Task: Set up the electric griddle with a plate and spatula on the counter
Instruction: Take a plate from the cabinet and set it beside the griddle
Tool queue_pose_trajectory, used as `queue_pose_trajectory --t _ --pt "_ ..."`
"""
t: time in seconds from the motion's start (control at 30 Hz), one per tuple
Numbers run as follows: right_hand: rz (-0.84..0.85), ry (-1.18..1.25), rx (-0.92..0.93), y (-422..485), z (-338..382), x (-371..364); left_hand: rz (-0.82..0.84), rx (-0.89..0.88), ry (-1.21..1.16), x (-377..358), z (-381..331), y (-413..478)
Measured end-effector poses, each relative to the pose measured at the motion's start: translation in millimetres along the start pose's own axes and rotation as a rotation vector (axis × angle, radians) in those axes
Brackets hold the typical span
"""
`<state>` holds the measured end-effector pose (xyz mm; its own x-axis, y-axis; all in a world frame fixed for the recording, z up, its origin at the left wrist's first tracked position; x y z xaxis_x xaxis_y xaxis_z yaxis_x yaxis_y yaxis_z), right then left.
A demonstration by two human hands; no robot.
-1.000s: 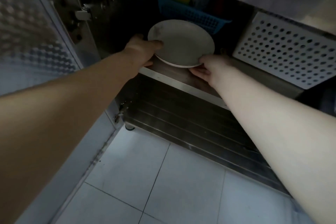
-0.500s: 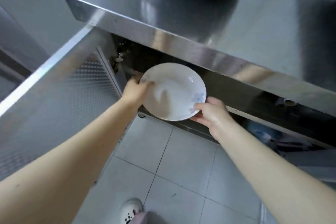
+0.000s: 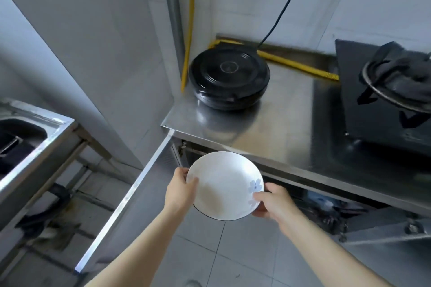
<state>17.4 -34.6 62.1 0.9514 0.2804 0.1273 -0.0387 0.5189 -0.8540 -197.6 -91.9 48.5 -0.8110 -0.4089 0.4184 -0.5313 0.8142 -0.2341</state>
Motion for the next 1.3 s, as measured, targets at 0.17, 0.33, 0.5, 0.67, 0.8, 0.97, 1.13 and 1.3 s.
queue_pose_trajectory --t 0.17,0.33,0.5,0.67,0.8,0.97,1.13,1.3 --pt "0.015 -0.04 0.047 -43 33 24 -0.009 -0.07 0.06 16 -57 -4" --pt "-0.064 -0.034 0.16 -71 71 53 0.019 -0.212 0.035 9 -115 5" --pt "-0.206 0.17 0.309 -87 105 68 -0.028 -0.287 -0.04 -15 -181 30" --pt "-0.178 0.444 0.223 -76 115 53 -0.009 -0.364 -0.004 -48 -212 58" --pt "-0.228 0.629 0.198 -48 159 73 0.207 -0.444 0.089 -72 -241 105" --pt "-0.367 0.717 0.165 -11 210 92 0.302 -0.781 0.473 -90 -269 159" --pt "-0.533 0.788 0.157 30 245 101 0.342 -0.985 0.532 -116 -287 209" --pt "-0.617 0.79 0.087 62 256 110 0.455 -1.027 0.604 -141 -294 236"
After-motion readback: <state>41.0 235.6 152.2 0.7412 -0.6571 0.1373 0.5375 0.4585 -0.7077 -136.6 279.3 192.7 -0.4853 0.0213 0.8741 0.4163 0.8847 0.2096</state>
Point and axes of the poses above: each hand's wrist, its own y-axis towards the middle knuckle, its own x-axis out of the back of the hand, z = x × y, the point moved 1 cm from there along y, towards the middle knuckle, and after that the axes turned 15 degrees about -x, right-handed, at the moved point
